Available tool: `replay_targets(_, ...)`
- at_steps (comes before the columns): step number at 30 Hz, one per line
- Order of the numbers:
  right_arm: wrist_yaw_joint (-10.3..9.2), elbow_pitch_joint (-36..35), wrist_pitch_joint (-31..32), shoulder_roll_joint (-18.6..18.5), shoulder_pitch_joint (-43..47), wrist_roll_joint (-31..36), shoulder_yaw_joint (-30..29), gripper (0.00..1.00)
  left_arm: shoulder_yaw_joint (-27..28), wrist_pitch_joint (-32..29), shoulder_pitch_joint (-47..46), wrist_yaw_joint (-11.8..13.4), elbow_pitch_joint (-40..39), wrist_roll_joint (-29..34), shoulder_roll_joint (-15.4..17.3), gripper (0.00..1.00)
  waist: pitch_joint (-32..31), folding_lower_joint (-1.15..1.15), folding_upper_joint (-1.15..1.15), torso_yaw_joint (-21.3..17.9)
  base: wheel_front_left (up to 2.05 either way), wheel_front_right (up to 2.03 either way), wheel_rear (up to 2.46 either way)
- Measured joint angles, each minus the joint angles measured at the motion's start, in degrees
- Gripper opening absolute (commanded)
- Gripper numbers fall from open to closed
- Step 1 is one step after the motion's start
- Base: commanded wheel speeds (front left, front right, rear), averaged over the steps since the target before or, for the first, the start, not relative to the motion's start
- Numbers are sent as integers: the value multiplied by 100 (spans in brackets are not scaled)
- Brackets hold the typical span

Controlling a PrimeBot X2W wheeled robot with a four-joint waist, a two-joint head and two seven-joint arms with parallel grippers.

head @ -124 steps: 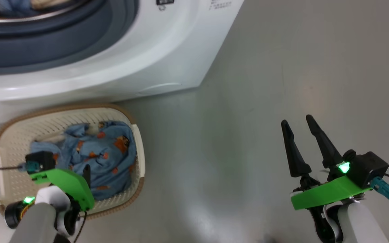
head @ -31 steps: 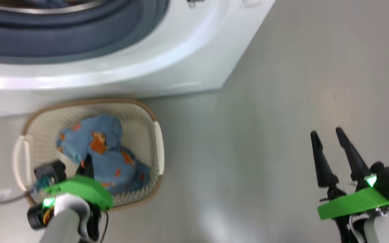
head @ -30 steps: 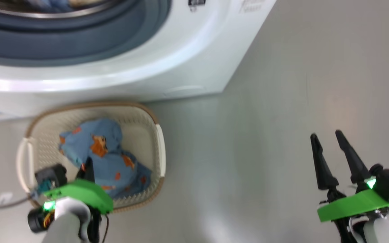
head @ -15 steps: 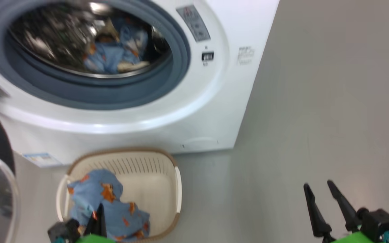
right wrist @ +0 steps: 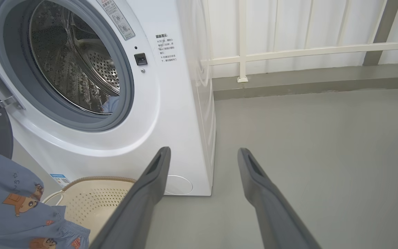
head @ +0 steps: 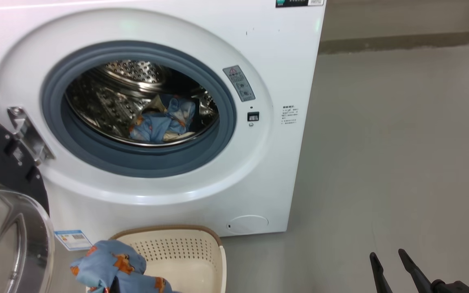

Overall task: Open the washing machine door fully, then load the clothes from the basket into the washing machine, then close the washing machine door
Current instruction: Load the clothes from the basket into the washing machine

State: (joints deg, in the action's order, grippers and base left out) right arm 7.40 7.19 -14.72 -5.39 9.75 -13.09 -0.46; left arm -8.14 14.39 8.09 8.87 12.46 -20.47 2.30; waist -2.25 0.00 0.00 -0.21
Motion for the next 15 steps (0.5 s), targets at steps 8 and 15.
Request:
replay_targets(8,0,-33,0,89,1,0,21,100,-67,0,230,46,-471,147,8,0,-200,0,0,83,0,0,0)
replay_targets(15,0,-33,0,124,1,-1,45,100,-104,-25,281,97,-783,157,48,0,-196,0,0,81,0,0,0)
